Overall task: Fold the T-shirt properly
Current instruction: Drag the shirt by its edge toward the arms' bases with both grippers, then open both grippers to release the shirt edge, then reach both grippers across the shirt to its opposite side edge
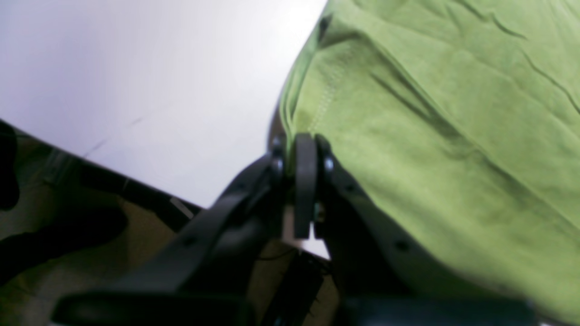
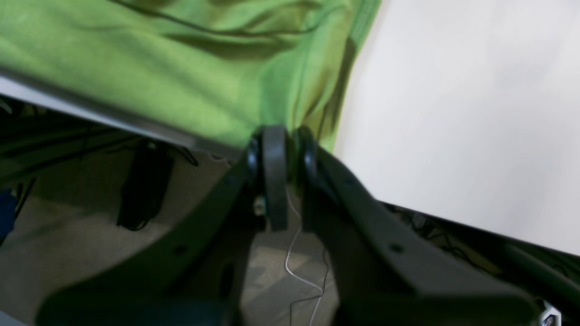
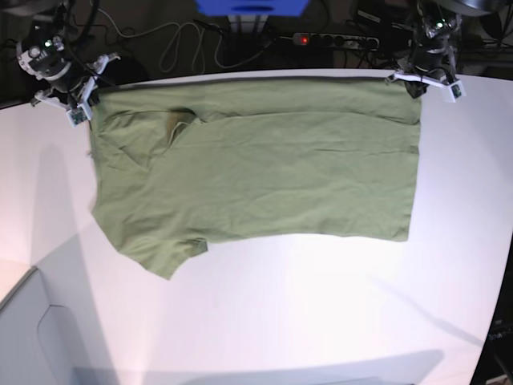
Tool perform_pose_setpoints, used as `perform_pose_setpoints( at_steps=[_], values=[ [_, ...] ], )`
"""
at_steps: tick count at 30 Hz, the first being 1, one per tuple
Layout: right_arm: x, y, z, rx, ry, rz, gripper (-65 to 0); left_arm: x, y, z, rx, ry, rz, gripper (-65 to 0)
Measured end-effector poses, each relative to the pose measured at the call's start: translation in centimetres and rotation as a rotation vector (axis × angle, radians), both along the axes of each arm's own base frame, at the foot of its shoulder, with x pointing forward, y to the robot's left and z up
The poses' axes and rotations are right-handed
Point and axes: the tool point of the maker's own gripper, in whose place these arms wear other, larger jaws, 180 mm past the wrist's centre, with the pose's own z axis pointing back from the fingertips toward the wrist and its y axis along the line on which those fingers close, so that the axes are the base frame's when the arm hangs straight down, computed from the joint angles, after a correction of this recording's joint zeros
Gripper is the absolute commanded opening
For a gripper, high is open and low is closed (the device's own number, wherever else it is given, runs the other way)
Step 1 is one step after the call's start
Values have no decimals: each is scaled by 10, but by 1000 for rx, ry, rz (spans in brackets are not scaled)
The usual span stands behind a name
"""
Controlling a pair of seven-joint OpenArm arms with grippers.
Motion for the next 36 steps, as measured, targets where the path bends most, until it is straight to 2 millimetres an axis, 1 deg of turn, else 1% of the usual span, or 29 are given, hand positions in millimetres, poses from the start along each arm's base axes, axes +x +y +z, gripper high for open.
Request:
perform_pose_setpoints(
  at_steps=[2,4,5,6,8,10,12,14,17,21,23,25,28,29,31,32,34,35,36],
  values=[
    [0,-1,0,-2,-1,1,-608,0,0,0,0,0,0,-650],
    [0,-1,0,-2,-1,1,-537,0,0,0,0,-1,0,-650],
    [0,-1,0,-3,0,1,-489,1,0,1,2,-2,-3,-633],
    [0,-1,0,-5,3,1,-447,2,-1,4,5,-7,-7,-594],
    [0,-1,0,-3,2,0,-353,8,-2,14,18,-34,-19,-493],
    [0,-1,0,-4,2,0,-294,15,-4,24,28,-65,-28,-412],
    [1,-1,3,-11,-4,4,-276,21,-6,32,36,-86,-38,-352],
    [8,0,13,-28,-36,17,-278,24,-7,38,43,-102,-47,-321],
    [19,6,30,-33,-93,37,-278,30,-10,49,56,-130,-61,-314],
    [27,8,38,-41,-125,45,-278,39,-12,61,69,-167,-74,-314],
    [41,8,44,-47,-153,46,-278,43,-12,63,70,-172,-78,-314],
    [62,10,55,-43,-211,52,-278,56,-9,69,87,-205,-78,-313],
    [88,17,63,-53,-228,67,-277,79,-5,82,106,-262,-98,-314],
    [98,19,68,-53,-246,70,-277,86,-2,86,116,-282,-105,-313],
    [124,17,83,-79,-283,65,-277,98,5,87,121,-296,-93,-311],
    [137,20,89,-74,-305,74,-276,104,7,86,116,-305,-86,-310],
    [160,29,96,-49,-332,85,-274,114,11,83,106,-310,-76,-310],
    [171,34,98,-22,-348,89,-272,121,15,85,109,-319,-82,-310],
    [181,34,97,-10,-351,85,-272,129,20,88,121,-326,-89,-310]
  ],
)
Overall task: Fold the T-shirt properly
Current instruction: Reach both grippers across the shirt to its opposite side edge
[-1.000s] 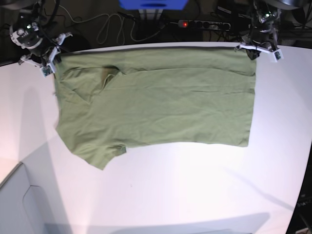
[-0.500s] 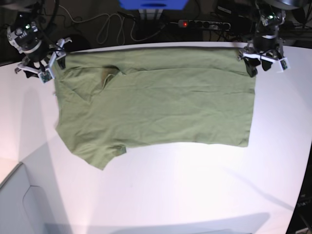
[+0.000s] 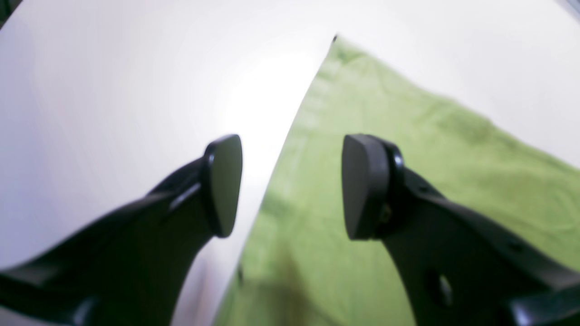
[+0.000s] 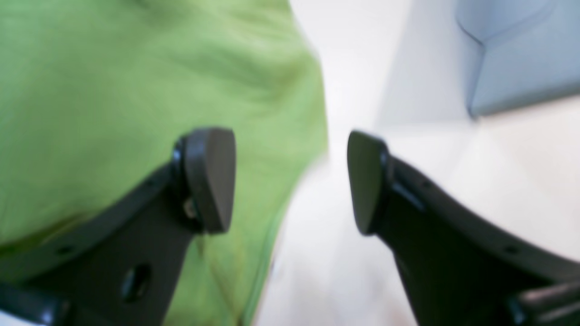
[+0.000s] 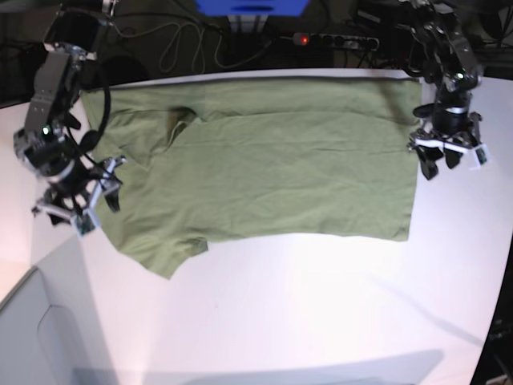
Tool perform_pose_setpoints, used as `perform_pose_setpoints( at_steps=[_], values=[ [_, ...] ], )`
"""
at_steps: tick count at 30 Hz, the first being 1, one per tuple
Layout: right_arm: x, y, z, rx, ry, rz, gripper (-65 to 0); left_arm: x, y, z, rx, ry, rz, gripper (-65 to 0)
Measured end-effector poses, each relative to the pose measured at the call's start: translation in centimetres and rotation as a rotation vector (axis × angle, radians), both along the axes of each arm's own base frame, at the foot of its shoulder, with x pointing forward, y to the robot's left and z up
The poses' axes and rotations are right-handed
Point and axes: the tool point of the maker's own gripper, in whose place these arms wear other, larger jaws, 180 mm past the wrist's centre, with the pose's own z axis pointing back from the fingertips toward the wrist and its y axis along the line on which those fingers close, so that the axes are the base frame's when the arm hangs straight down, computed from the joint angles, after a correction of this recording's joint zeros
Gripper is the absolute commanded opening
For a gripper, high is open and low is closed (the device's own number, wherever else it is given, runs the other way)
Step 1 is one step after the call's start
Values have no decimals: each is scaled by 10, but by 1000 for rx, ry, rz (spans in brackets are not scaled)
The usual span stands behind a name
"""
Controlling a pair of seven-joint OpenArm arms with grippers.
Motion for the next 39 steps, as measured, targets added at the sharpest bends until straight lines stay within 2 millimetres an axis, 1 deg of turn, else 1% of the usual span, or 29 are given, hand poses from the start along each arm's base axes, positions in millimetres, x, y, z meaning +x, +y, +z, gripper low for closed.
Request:
perform_pose_setpoints(
  at_steps=[2,5,7,9,10,11,13,15,19,22,24,26,28,30,34,36,38,39],
  values=[
    [18,-4,-11,30,35,-33,-272,15,11,5,9,-27,16,-310],
    [49,7,-21,132,33,-32,-272,35,20,1,-19,-34,36,-310],
    [71,15,-25,212,13,-26,-271,56,21,2,-28,-46,20,-310],
    [90,19,-35,281,16,-31,-271,75,23,2,-21,-44,-4,-310],
    [98,21,-40,316,19,-36,-271,86,21,1,-22,-45,-24,-310],
    [107,25,-43,364,12,-41,-271,96,21,-3,-28,-37,-29,-310],
    [119,27,-51,416,19,-67,-271,111,17,-16,-51,2,-46,-310],
    [127,29,-52,454,-2,-86,-271,127,13,-24,-73,21,-51,-310],
    [126,26,-54,454,-8,-91,-271,159,8,-33,-122,46,-52,-310],
    [125,25,-55,450,-5,-91,-271,175,-2,-43,-127,60,-75,-310],
    [126,26,-54,454,-10,-90,-271,180,-7,-51,-120,53,-79,-310],
    [125,25,-55,453,-9,-91,-271,177,-11,-63,-109,76,-89,-311],
    [120,21,-60,446,1,-97,-271,173,-13,-71,-109,99,-91,-311],
    [116,19,-64,438,14,-101,-271,172,-12,-71,-109,97,-87,-311],
    [119,19,-61,440,3,-99,-271,173,-10,-70,-104,90,-82,-311],
    [119,19,-61,441,2,-99,-271,168,-8,-77,-96,108,-79,-311],
    [118,19,-62,440,5,-100,-271,162,-2,-87,-47,143,-77,-310],
    [118,19,-62,440,6,-100,-271,161,-1,-88,-30,145,-77,-310]
  ],
)
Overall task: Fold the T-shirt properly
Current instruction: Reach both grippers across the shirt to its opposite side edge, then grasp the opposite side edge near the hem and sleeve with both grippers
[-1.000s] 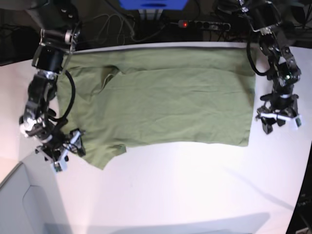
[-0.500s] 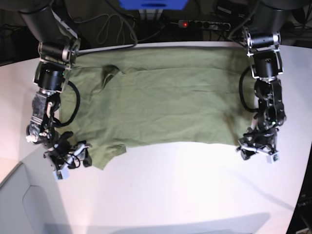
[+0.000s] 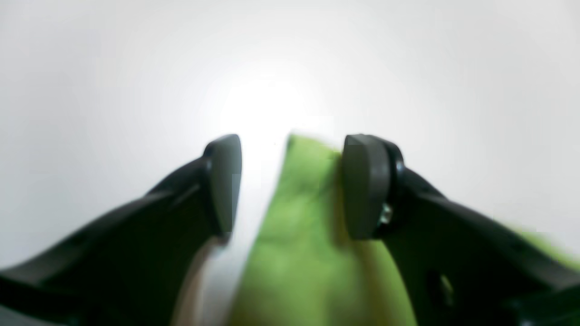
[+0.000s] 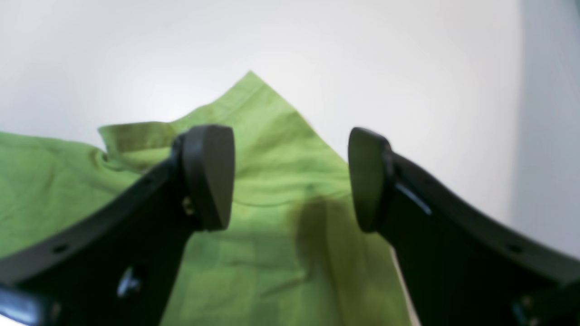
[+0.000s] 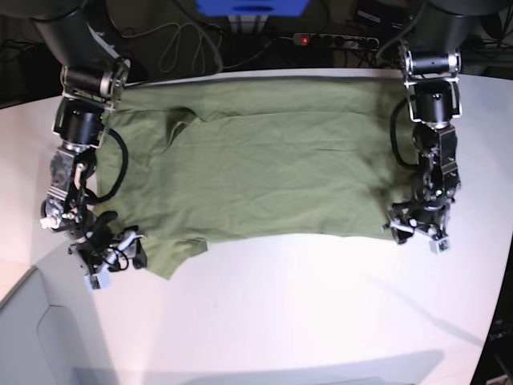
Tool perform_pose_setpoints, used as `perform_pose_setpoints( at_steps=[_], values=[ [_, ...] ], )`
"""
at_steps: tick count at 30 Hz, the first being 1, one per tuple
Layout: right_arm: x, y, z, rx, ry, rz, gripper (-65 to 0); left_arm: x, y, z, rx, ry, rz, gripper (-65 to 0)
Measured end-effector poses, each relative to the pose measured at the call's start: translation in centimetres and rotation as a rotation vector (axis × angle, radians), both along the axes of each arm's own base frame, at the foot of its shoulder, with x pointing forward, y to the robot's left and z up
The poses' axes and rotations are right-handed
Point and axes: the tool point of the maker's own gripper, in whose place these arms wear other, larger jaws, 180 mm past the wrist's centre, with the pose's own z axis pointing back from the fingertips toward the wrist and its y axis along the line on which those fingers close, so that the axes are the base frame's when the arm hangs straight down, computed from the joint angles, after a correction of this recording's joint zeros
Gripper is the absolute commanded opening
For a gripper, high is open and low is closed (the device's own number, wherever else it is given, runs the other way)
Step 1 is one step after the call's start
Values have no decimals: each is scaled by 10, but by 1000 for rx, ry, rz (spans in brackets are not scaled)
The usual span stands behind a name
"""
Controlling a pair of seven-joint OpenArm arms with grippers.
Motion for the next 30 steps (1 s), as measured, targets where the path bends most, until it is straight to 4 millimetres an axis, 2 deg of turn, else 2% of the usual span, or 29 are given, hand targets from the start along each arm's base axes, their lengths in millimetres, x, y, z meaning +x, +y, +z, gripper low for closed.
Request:
perform_pose_setpoints(
  at_steps=[6,13,15,19,22,25,27,30],
  values=[
    [0,0,0,1,1,0,-271,5,-9,-5,60,-28,-19,-310],
    [0,0,0,0,1,1,-271,4,-7,-8,66,-33,-21,-317],
    [1,0,0,1,1,1,-271,4,-7,-8,65,-32,-20,-362],
    [16,3,6,53,-43,-16,-271,4,-5,-9,69,-29,-19,-526],
    [26,11,-7,134,-34,-37,-270,4,-6,-9,66,-30,-18,-638],
    [25,16,-21,184,-29,-53,-270,4,-6,-9,65,-30,-18,-650],
    [26,16,-24,160,-50,-44,-270,4,-6,-9,65,-30,-19,-650],
    [31,26,-23,87,-88,16,-270,4,-6,-9,66,-30,-18,-650]
  ],
)
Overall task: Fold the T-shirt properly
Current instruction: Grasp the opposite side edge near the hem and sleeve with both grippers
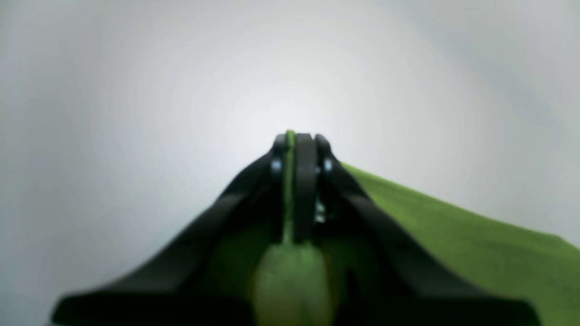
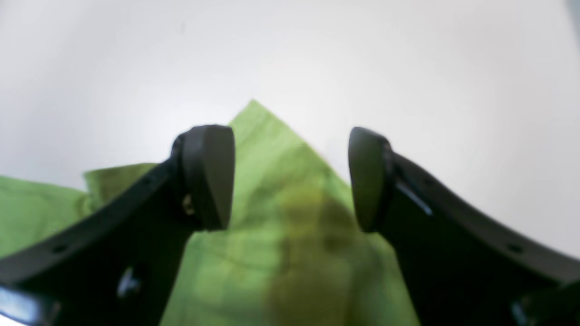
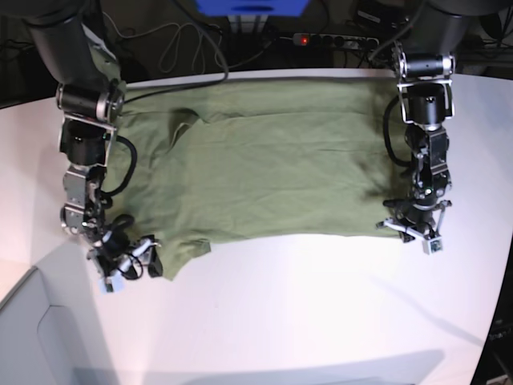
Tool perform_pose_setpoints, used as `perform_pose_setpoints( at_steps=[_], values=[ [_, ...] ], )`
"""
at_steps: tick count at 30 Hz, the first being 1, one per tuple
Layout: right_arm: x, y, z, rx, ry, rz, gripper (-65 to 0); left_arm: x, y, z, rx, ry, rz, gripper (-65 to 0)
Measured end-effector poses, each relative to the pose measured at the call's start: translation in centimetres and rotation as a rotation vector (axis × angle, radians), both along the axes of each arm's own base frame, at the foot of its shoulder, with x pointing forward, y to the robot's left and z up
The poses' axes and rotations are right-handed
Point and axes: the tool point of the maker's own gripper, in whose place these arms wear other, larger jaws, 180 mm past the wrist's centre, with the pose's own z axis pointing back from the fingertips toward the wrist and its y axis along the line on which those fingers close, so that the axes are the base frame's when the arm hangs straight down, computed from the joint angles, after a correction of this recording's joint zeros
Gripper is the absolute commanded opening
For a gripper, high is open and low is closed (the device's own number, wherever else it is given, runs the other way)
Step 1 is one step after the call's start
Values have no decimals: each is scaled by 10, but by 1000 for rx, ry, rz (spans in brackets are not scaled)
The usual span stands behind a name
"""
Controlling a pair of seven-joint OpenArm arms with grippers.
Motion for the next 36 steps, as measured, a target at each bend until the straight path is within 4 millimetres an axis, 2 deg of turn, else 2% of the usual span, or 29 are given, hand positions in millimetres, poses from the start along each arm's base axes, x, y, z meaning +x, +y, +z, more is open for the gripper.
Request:
perform_pose_setpoints(
  at_steps=[3,7,10,17,18,20,25,33,36],
  values=[
    [2,7,-3,-56,-11,10,-270,0,0,0,-1,0,0,-650],
    [3,-11,-18,-110,27,-84,-270,0,0,0,-3,-1,1,-650],
    [1,-14,-26,-105,57,-95,-270,0,0,0,-4,0,1,-650],
    [1,-5,-27,-94,62,-85,-282,0,0,0,-4,0,1,-650],
    [1,-2,-27,-90,61,-82,-298,0,0,0,-4,-1,1,-650],
    [2,2,-27,-84,61,-78,-369,0,0,0,-4,-1,1,-650],
    [1,2,-29,-86,66,-78,-650,0,0,0,-4,-1,1,-650],
    [1,1,-28,-89,66,-77,-649,-1,-5,-2,-16,-6,5,-650],
    [3,-3,-17,-127,54,-74,-649,-1,-10,0,-22,-5,-3,-650]
  ],
)
